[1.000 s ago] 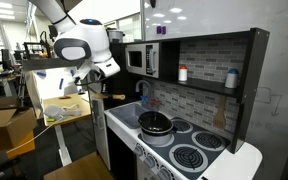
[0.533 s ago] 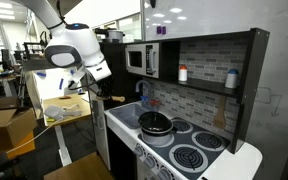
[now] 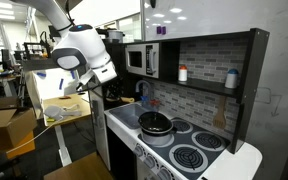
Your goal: Put the wooden spoon in the sink
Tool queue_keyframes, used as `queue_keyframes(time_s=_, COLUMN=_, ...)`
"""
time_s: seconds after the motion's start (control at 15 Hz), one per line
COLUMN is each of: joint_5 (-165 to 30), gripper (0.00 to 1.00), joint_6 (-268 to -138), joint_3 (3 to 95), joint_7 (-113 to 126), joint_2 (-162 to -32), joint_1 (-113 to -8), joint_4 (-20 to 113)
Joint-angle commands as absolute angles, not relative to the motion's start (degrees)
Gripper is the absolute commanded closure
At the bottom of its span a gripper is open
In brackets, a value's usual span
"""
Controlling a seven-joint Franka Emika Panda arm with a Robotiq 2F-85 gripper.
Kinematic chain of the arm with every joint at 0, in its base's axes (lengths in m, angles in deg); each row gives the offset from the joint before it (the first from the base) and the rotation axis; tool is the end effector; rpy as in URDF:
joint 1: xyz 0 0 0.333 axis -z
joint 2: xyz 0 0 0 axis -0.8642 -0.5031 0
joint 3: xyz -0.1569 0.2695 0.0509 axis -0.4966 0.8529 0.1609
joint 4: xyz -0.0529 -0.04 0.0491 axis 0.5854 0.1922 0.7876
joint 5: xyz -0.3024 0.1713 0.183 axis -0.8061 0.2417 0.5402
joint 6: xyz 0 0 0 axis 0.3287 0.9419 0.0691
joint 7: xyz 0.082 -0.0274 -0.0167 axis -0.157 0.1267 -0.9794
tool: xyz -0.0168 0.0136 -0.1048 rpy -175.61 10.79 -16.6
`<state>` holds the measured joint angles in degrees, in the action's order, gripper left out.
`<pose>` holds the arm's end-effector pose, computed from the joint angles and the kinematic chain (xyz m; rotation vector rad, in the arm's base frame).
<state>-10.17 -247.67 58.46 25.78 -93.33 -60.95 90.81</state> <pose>0.5184 -0.0105 0.2663 -2.1976 1.5997 -0.5164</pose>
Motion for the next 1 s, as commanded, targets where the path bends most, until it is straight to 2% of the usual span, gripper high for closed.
queue_keyframes(time_s=0.0, joint_5=-7.93, gripper=0.95, joint_6=-249.07, joint_3=59.44, joint_7=24.57, joint_2=-96.16, joint_1=-58.81, joint_4=87.51)
queue_keyframes(time_s=0.93, joint_5=-6.34, gripper=0.95, joint_6=-250.24, joint_3=67.64, joint_7=20.51, joint_2=-108.3, joint_1=-48.5, joint_4=76.51)
